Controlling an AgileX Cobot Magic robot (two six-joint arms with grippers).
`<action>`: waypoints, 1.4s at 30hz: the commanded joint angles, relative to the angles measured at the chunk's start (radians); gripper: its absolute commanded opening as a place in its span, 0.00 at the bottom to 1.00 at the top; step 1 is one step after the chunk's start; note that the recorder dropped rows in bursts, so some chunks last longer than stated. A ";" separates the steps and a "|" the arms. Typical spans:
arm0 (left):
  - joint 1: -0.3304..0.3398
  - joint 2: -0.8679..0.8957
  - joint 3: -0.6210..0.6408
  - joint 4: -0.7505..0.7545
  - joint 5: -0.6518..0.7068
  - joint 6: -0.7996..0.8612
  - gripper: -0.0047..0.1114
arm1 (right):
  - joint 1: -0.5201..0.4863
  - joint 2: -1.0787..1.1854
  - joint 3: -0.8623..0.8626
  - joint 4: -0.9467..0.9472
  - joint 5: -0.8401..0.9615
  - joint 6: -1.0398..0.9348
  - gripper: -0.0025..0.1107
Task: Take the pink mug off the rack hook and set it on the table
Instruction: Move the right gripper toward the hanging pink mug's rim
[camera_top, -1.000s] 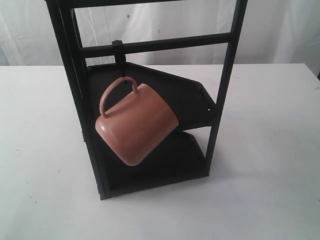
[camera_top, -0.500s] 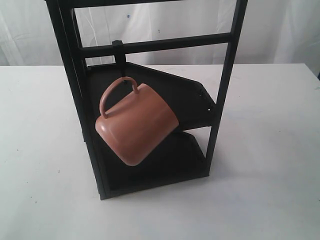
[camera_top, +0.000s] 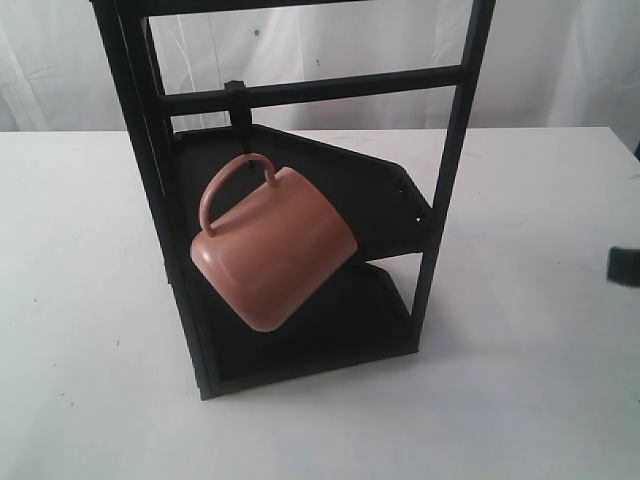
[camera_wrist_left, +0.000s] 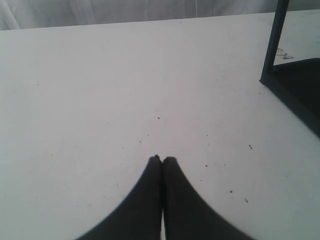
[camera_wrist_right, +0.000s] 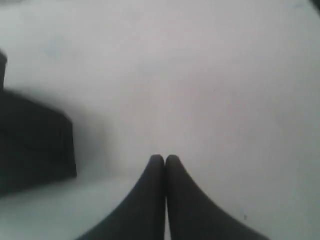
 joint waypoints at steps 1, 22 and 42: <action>-0.006 -0.004 0.003 -0.009 -0.003 0.000 0.04 | 0.045 0.203 -0.125 0.057 0.333 -0.224 0.02; -0.006 -0.004 0.003 -0.009 -0.003 0.000 0.04 | 0.061 0.355 -0.505 1.083 0.685 -1.105 0.02; -0.006 -0.004 0.003 -0.009 -0.003 0.000 0.04 | 0.296 0.336 -0.471 0.885 0.484 -1.029 0.02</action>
